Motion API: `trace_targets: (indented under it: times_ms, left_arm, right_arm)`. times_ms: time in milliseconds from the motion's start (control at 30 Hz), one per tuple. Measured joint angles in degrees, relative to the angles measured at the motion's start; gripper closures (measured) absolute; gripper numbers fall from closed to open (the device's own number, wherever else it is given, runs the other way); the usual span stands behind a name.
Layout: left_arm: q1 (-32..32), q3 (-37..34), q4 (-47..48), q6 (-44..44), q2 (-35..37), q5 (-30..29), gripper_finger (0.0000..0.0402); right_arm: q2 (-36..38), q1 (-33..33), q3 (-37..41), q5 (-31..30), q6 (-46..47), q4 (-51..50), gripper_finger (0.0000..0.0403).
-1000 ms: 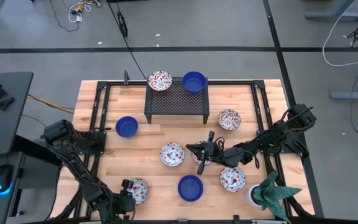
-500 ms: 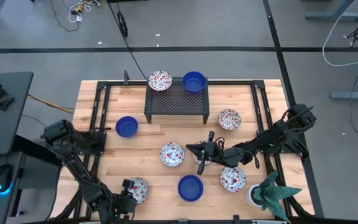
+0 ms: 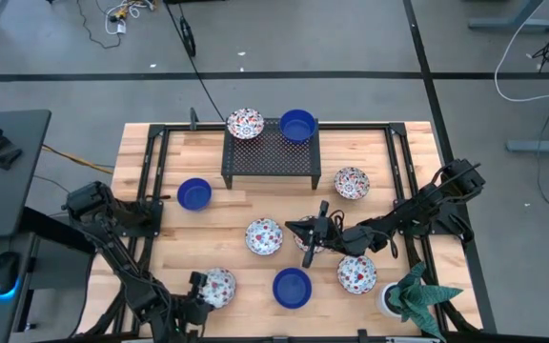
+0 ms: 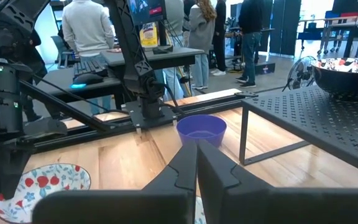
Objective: Pick & Place Mini bowls
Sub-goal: Put the left red bowl on the shelf
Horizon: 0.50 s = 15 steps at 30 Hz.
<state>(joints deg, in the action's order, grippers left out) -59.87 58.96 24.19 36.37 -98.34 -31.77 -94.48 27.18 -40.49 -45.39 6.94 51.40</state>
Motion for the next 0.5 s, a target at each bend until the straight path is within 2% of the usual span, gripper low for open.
trace_targets:
  times_ms: [100, 300, 400, 500]
  left_arm:
    - [1.4, 0.0, 0.6, -0.1, 1.7, -0.2, 0.039]
    - [4.8, 0.7, 1.8, -8.0, 5.5, 0.3, 0.0393]
    - [6.6, 3.9, 5.9, -11.7, 6.5, 0.7, 0.0392]
    - [8.3, 10.1, 13.7, -14.7, 6.6, 1.2, 0.0393]
  right_arm:
    - [0.0, 0.5, 0.0, 0.0, -0.2, 0.0, 0.0387]
    - [0.0, 2.8, 0.0, 0.0, -2.0, 0.0, 0.0387]
    - [0.0, 4.0, 0.0, 0.0, -3.2, 0.0, 0.0387]
    - [0.0, 4.8, 0.0, 0.0, -4.0, 0.0, 0.0387]
